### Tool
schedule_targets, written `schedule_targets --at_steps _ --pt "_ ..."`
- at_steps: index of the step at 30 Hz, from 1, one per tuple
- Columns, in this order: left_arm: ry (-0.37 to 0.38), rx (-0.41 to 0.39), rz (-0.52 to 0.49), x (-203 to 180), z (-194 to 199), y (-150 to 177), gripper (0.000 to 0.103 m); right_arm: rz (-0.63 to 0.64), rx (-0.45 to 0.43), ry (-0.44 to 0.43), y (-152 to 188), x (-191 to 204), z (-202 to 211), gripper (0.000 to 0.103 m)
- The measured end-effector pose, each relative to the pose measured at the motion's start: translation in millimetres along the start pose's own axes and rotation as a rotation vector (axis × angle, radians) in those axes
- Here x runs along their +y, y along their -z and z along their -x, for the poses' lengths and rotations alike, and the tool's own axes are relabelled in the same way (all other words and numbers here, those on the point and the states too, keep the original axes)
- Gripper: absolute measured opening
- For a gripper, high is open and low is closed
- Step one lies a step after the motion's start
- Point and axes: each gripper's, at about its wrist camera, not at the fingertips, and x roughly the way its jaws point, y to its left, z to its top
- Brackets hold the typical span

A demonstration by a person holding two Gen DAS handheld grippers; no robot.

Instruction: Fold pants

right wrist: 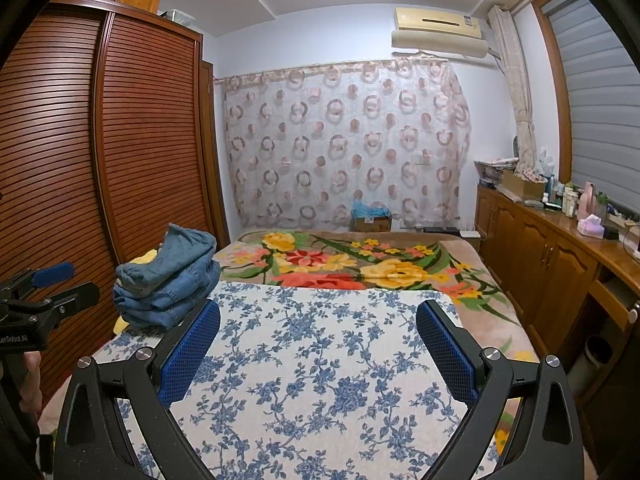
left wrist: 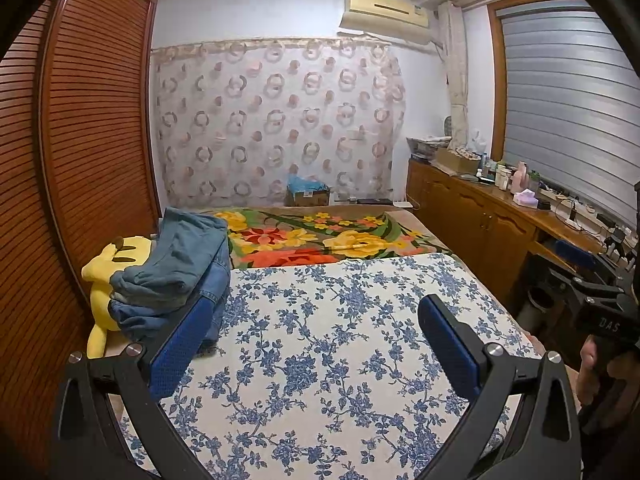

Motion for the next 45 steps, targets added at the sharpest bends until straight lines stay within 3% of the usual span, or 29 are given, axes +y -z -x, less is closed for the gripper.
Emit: schedule_targets --at_steps 45 --pt "-0.001 -0.005 -0.002 -0.2 1.5 3.9 0.103 0.001 -0.003 0.001 1.0 3.3 1.4 0.099"
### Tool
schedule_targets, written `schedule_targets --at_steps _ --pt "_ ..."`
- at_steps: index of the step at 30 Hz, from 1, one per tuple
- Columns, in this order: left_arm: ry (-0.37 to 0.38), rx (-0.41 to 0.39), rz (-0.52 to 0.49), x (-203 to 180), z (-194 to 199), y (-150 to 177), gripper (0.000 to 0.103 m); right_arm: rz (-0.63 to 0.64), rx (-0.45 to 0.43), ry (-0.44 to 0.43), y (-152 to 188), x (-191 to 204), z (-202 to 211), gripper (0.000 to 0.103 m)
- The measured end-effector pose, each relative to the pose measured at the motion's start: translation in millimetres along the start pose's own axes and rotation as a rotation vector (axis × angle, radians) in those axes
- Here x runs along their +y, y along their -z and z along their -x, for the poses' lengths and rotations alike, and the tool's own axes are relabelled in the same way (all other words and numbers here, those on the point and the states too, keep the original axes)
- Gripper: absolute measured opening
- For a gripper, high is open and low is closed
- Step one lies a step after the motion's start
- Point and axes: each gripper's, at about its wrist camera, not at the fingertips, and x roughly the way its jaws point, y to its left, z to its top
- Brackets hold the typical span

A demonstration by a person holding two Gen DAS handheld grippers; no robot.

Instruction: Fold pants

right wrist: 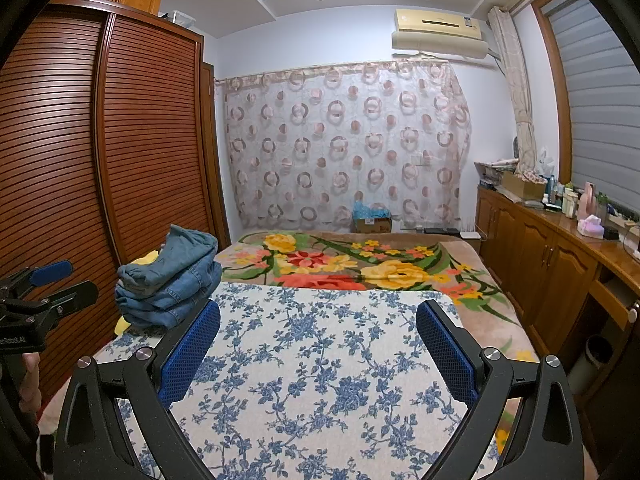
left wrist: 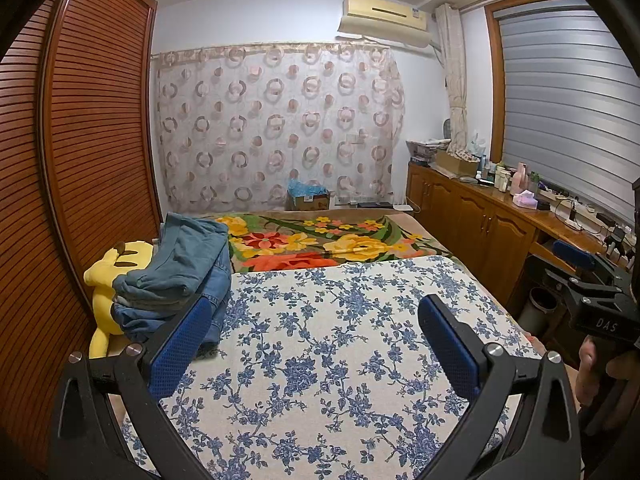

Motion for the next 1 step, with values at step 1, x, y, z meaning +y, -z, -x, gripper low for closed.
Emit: schedule_targets --at_steps 1 --pt "0.000 -0.001 0.000 0.1 0.1 0.1 0.103 0.000 -0.001 0.001 0.6 0.1 0.1 0.099"
